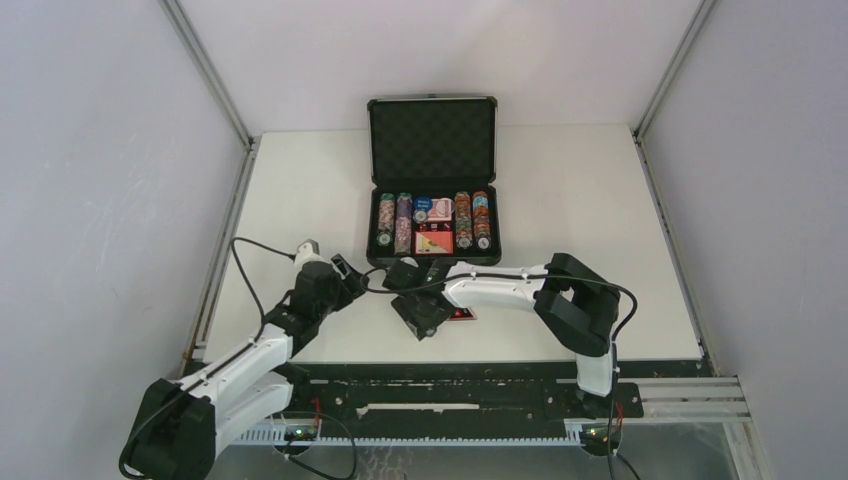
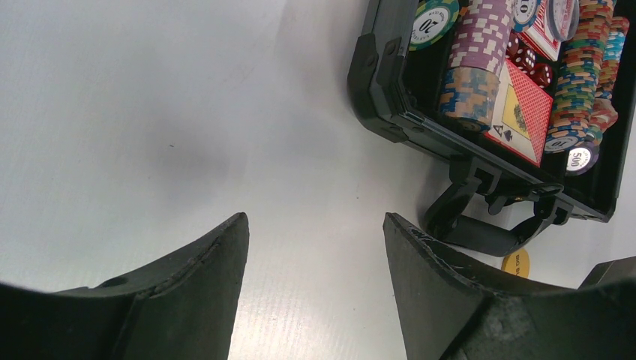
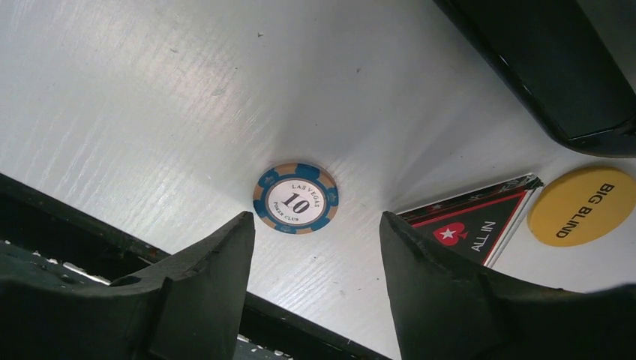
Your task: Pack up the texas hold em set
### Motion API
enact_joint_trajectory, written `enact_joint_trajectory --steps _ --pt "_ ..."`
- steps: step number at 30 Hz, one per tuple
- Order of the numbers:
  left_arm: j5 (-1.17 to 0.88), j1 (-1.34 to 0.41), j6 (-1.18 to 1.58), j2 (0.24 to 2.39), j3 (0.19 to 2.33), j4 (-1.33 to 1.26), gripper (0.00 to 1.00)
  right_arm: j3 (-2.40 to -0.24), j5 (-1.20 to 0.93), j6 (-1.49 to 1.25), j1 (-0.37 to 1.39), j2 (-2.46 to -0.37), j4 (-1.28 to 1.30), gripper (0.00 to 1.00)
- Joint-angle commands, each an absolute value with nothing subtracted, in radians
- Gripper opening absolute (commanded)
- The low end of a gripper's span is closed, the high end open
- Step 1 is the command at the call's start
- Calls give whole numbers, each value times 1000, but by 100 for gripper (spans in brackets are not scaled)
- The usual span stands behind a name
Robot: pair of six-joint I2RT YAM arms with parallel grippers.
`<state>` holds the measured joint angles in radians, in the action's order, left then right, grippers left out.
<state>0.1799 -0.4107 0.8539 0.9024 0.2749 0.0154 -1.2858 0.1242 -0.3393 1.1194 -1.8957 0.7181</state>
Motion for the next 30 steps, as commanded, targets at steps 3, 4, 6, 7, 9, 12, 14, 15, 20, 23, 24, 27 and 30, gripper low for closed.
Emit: enact_joint_trajectory --steps 3,4,6,7,9,12,14,15,20,23,24,27,30 --pt "178 -417 831 892 313 -16 71 -1345 106 -330 1129 -1910 733 71" --pt "178 -417 831 891 313 -16 71 -1345 106 -330 1128 -1916 730 71" --pt "178 -417 831 890 311 -16 71 -1349 105 -326 1126 -1925 730 70" --pt "179 -417 831 888 311 -16 71 -1352 105 -325 1126 -1931 731 69" --pt "178 -417 831 889 311 -15 71 -1359 102 -323 1123 -1942 732 68" --pt "180 -417 830 889 312 -14 71 -1368 103 -320 1121 -1957 737 66" --pt "181 -417 830 890 312 -14 71 -1368 106 -319 1120 -1961 739 65" --pt "180 -418 830 890 313 -14 71 -1368 107 -319 1120 -1963 740 65" --pt "179 -416 830 892 312 -15 71 -1367 103 -321 1121 -1970 738 63" --pt "180 -418 830 893 313 -15 71 -1369 91 -319 1123 -1977 740 62" --pt "179 -417 830 894 313 -14 71 -1370 90 -318 1123 -1980 741 63" --pt "179 -417 830 892 313 -14 71 -1372 80 -314 1121 -1990 749 63" --pt "180 -416 830 891 313 -14 71 -1373 71 -312 1120 -1998 754 63"
